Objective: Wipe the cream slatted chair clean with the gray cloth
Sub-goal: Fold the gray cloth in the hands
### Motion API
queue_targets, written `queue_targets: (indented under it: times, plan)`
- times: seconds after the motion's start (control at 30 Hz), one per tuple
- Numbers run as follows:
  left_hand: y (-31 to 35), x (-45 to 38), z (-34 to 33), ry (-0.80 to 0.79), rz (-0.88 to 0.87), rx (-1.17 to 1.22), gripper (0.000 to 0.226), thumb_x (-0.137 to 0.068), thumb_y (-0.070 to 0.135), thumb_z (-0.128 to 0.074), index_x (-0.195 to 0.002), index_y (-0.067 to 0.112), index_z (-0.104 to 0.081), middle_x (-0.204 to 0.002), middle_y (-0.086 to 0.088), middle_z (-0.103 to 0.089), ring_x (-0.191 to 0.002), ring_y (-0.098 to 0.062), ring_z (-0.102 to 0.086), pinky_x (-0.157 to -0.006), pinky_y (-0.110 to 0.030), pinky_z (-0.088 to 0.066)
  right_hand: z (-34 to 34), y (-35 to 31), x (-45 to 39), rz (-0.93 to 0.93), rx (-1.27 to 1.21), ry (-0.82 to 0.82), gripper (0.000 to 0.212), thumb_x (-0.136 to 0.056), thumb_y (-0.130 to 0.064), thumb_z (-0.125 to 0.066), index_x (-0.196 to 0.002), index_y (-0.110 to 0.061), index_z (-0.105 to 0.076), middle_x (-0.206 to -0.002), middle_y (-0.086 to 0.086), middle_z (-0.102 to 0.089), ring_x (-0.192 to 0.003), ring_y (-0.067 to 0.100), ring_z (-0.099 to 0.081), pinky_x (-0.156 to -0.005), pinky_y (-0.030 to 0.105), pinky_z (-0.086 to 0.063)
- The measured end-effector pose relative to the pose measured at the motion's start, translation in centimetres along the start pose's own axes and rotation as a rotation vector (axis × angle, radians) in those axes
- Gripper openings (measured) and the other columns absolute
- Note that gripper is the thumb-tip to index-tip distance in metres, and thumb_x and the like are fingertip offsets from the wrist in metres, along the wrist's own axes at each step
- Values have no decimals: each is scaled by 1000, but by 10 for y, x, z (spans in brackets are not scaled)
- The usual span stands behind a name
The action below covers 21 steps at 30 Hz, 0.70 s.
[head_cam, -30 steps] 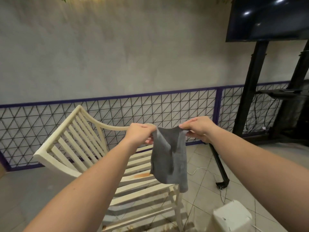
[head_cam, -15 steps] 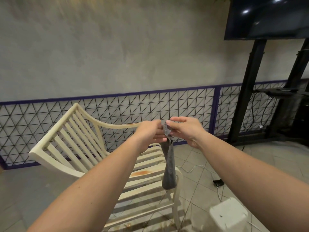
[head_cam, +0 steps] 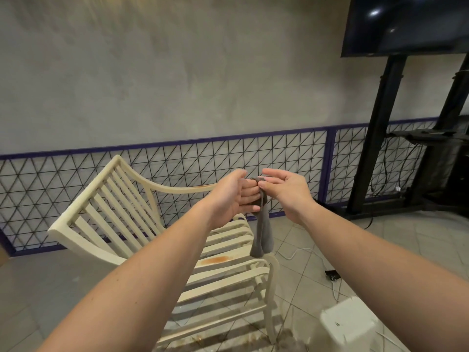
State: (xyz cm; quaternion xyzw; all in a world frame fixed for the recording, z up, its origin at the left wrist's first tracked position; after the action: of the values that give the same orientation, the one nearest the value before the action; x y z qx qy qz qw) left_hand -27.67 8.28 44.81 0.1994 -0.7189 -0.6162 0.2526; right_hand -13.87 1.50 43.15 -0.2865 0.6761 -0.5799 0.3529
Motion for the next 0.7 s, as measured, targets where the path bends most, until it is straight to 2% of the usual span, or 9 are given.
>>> queue_targets:
  times: [0.1,0.17,0.23,0.3,0.4,0.53,0.6,0.63,0.7]
  plan:
    - [-2,-1,13,285,-194,-455,15,-96,22,-61,-111,19,-63,-106,-1,-73,-105,-21,-70,-83,-35,-56,2,-13,-3,10,62,-19,38,-88,7,-66,-121,-13,-66,-103,7,-72,-99,20,-70,-89,32,-58]
    - [-7,-5,29,407,-284,-804,38,-86,26,-74,-117,26,-52,-118,0,-61,-112,-20,-61,-92,-40,-54,4,-25,-3,20,96,-57,37,-89,7,-64,-120,-14,-66,-105,9,-70,-99,21,-69,-87,32,-58]
    - [-14,-8,39,353,-230,-982,68,-76,41,-83,-130,39,-41,-136,-1,-42,-126,-21,-45,-107,-50,-42,6,-37,-3,28,98,-81,37,-89,7,-63,-120,-13,-66,-103,8,-70,-99,20,-69,-82,28,-57]
    - [-17,-6,42,294,-213,-938,70,-78,46,-82,-134,43,-40,-144,-3,-35,-130,-23,-41,-112,-48,-36,7,-45,-2,29,121,-114,38,-90,8,-61,-121,-14,-65,-103,8,-72,-99,19,-70,-78,26,-56]
    - [-15,-2,43,264,-228,-621,69,-84,38,-79,-139,36,-38,-138,-1,-47,-127,-20,-47,-109,-44,-39,8,-51,-2,43,169,-190,41,-92,8,-58,-124,-18,-64,-105,9,-74,-101,18,-70,-78,27,-56]
    - [-17,1,45,115,-85,-489,94,-83,32,-81,-152,41,-19,-127,-1,-65,-120,-20,-60,-91,-45,-51,11,-51,0,32,218,-309,44,-92,6,-59,-125,-22,-64,-101,1,-76,-104,17,-69,-86,35,-55]
    - [-21,1,45,67,-55,-514,70,-86,30,-79,-146,25,-42,-120,-2,-71,-114,-20,-65,-97,-51,-53,13,-46,1,2,208,-338,44,-92,7,-59,-126,-22,-64,-94,-3,-75,-104,17,-68,-85,37,-55]
    - [-23,2,44,42,-57,-547,49,-88,30,-77,-133,20,-58,-115,-1,-73,-112,-20,-67,-101,-53,-51,15,-43,1,-23,190,-345,45,-92,7,-59,-126,-22,-65,-92,-3,-74,-104,17,-68,-84,37,-55]
    - [-29,3,45,24,-42,-583,27,-91,32,-73,-114,16,-72,-111,-3,-75,-107,-21,-68,-104,-53,-50,17,-34,3,-79,169,-360,44,-92,8,-59,-123,-22,-67,-98,4,-73,-106,20,-67,-83,40,-57]
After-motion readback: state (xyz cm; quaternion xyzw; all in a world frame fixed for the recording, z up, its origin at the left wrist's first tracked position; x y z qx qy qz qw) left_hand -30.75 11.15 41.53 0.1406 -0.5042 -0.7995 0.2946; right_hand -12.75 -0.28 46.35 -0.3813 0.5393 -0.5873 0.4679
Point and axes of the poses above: each hand's wrist, its own x-axis away from the middle knuckle, its own z-axis out of the back of the hand, y = z × x, the point moved 2 cm from there along -x, towards the middle knuckle
